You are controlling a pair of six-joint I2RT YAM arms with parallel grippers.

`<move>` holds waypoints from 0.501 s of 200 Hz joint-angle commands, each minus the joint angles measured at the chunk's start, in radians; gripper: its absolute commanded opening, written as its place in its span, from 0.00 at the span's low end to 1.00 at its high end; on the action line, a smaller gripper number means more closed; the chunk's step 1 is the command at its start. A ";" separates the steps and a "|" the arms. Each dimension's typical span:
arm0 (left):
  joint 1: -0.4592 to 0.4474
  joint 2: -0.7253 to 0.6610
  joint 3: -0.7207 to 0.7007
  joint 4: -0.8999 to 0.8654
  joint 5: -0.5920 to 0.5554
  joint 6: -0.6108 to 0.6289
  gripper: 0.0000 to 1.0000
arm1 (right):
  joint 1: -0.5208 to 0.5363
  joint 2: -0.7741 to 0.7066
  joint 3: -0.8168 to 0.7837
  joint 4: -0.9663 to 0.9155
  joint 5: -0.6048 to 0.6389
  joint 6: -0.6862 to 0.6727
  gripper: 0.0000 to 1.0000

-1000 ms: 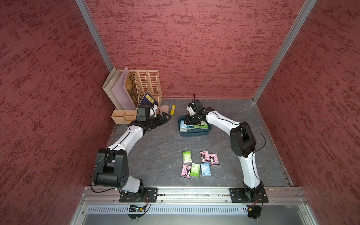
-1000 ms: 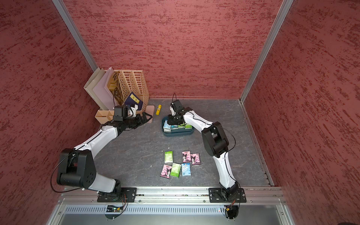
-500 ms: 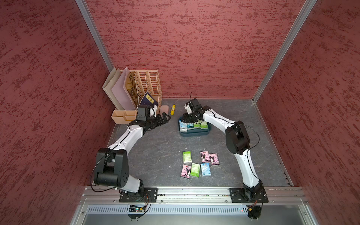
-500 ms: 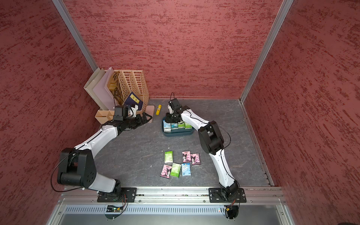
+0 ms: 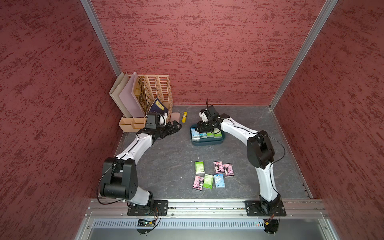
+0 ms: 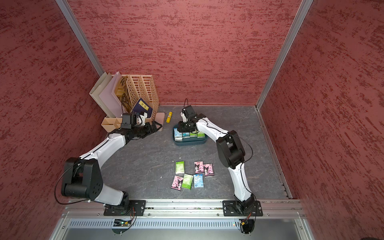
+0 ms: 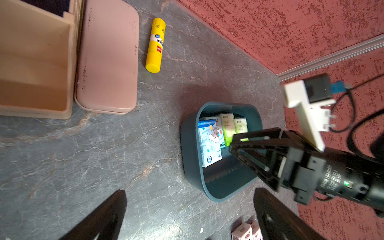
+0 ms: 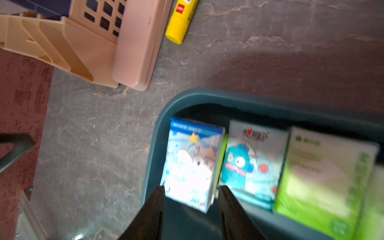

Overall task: Put the pocket tissues into the storage box
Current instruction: Adjust the pocket tissues in the storage box, then pick up the pocket tissues from the center of the board.

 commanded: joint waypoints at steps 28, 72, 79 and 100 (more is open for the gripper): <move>0.003 -0.013 0.024 0.054 0.031 -0.045 1.00 | 0.037 -0.313 -0.298 -0.042 -0.021 -0.053 0.52; -0.035 0.008 0.026 0.085 0.033 -0.064 1.00 | 0.119 -0.412 -0.541 -0.002 -0.060 0.020 0.54; -0.045 0.015 0.030 0.086 0.031 -0.067 1.00 | 0.132 -0.410 -0.563 0.013 -0.071 0.031 0.54; -0.069 0.034 0.035 0.092 0.028 -0.070 1.00 | 0.161 -0.375 -0.594 0.043 -0.097 0.056 0.54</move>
